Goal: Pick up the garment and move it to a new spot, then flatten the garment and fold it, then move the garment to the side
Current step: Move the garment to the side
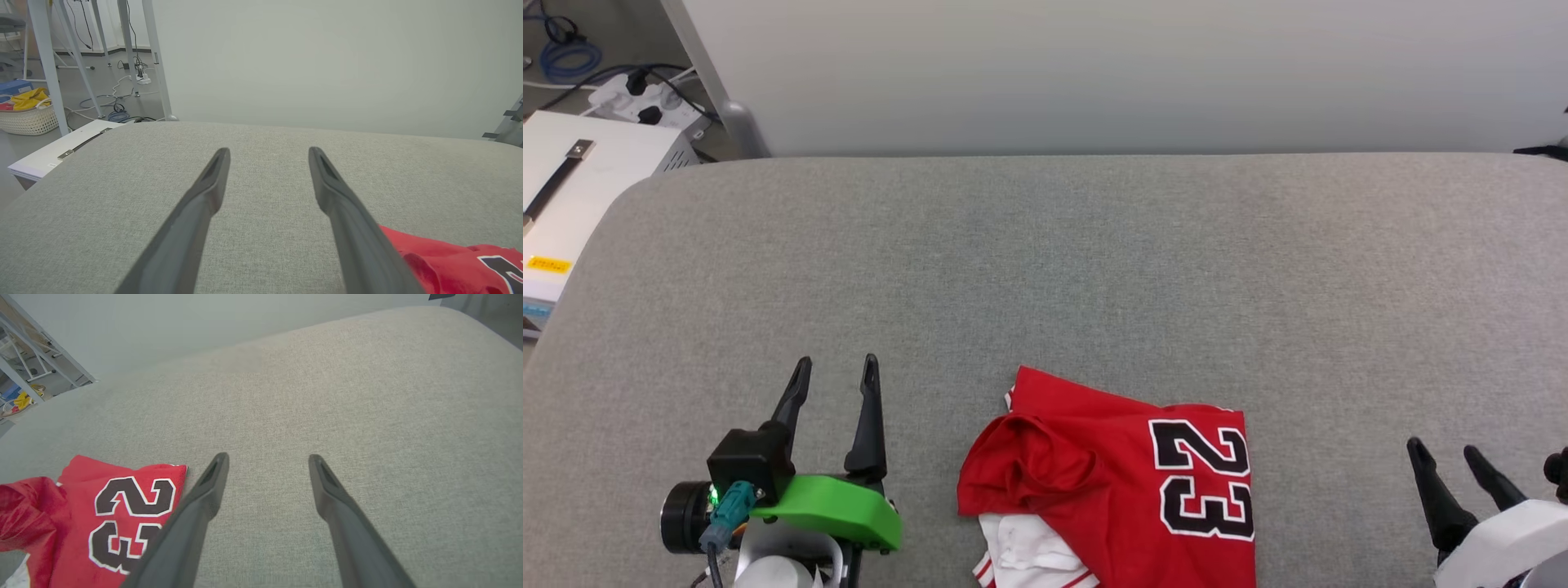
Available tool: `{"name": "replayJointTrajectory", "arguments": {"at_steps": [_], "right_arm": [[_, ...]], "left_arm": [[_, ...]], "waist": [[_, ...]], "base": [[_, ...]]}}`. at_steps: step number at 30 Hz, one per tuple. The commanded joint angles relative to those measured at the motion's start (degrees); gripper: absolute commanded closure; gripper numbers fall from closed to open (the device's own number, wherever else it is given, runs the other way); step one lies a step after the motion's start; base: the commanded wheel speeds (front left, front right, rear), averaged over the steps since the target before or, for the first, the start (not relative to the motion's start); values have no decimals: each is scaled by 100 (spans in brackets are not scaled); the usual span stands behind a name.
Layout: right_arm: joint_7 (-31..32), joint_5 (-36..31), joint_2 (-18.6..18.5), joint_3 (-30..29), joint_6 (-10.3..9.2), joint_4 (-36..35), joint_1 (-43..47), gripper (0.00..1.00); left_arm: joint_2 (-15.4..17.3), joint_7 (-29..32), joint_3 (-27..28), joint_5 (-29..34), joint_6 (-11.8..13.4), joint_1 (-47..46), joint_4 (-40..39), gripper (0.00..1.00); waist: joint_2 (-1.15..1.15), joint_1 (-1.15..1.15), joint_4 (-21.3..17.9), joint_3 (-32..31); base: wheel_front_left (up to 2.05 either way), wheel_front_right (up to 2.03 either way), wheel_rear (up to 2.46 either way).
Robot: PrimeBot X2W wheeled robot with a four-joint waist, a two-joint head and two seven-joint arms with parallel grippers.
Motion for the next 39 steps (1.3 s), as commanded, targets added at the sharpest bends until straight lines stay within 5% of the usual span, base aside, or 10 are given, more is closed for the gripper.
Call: {"name": "replayJointTrajectory", "arguments": {"at_steps": [1, 9, 23, 26, 27, 35, 39], "right_arm": [[204, 187, -76, 9, -2, 110, -46, 0], [1301, 1374, -487, 875, -2, 472, -237, 0], [1625, 2364, -600, 2264, -2, 1564, -984, 0], [1708, 2491, -618, 2415, -2, 1730, -1063, 92], [1721, 2553, -609, 2448, -2, 1754, -1082, 100], [1540, 2667, -827, 2731, -2, 1633, -1283, 100], [1439, 2033, -1404, 2831, -2, 970, -1565, 100]], "left_arm": [[-56, -35, 33, 60, -38, -119, -61, 0], [-255, -35, 152, 246, -138, -342, -246, 0], [-577, -35, 346, 523, -437, -651, -58, 0], [-625, -35, 389, 566, -494, -661, -18, 0], [-643, -35, 400, 567, -517, -662, -7, 0], [-761, -35, 507, 657, -650, -615, 147, 0], [-779, -35, 650, 747, -687, -407, 165, 0]], "waist": [[0, 0, 145, 191], [0, 0, 401, 727], [0, 0, 610, 1183], [0, 0, 625, 1226], [0, 0, 628, 1229], [0, 0, 602, 987], [0, 0, 209, 602]], "base": [[0, 0, 0], [0, 0, 0], [0, 0, 0], [0, 0, 0], [0, 0, 0], [0, 0, 0], [0, 0, 0]]}}
